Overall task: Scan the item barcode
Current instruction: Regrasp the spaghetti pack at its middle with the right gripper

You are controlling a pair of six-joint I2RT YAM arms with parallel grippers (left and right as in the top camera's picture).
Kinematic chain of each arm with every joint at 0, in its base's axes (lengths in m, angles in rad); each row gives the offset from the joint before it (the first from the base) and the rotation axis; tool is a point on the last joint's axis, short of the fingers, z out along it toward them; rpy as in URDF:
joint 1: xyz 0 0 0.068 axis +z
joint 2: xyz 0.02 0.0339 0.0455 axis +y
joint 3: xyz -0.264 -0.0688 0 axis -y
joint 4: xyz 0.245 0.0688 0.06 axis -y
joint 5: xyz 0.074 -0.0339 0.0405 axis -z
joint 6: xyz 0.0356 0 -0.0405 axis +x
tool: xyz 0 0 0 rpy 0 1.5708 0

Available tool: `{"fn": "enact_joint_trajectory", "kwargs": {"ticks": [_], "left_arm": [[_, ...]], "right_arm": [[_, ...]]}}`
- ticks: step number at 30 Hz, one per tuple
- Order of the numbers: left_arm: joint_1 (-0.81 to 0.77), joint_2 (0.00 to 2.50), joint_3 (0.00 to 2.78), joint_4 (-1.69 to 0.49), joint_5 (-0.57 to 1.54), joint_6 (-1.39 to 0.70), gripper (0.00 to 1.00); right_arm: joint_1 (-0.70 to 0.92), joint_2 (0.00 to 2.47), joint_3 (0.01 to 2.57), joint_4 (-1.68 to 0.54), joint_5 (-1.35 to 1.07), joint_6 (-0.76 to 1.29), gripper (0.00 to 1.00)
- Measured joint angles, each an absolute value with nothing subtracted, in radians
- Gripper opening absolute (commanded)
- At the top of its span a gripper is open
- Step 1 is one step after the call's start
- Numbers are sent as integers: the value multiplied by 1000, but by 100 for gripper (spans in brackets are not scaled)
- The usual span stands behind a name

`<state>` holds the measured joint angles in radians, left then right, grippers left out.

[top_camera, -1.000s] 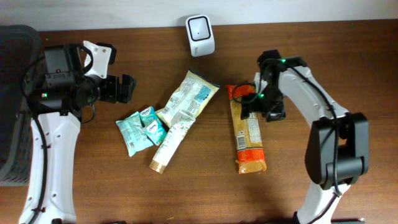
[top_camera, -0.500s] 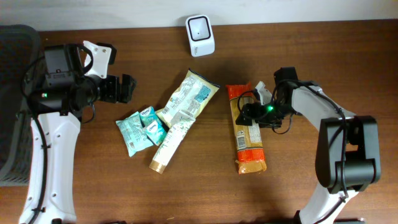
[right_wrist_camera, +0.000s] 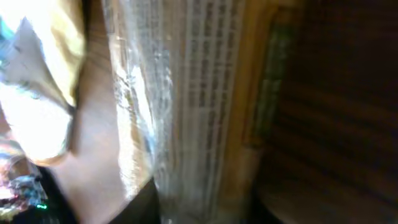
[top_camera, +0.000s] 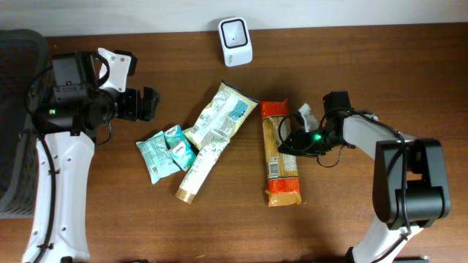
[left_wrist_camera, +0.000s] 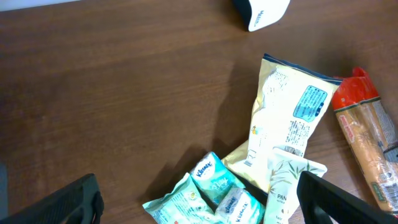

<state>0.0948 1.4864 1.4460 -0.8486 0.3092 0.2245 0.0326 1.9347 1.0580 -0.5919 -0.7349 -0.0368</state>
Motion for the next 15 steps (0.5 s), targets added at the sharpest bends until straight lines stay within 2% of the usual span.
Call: {"fn": "enact_joint_trajectory", "kwargs": {"ticks": [5, 8, 12, 13, 15], "left_arm": [[95, 1486, 1446, -849, 309, 224, 99], [95, 1486, 1446, -848, 309, 224, 99], [95, 1486, 1446, -849, 309, 224, 99], [95, 1486, 1446, -849, 309, 224, 99], [95, 1486, 1446, -848, 309, 224, 99]], "right_arm": [[32, 1948, 1050, -573, -834, -21, 4], [36, 1950, 1090, -657, -817, -7, 4], [75, 1925, 1264, -957, -580, 28, 4], [111, 1897, 1349, -1056, -448, 73, 4], [170, 1879, 1445, -1133, -291, 136, 4]]}}
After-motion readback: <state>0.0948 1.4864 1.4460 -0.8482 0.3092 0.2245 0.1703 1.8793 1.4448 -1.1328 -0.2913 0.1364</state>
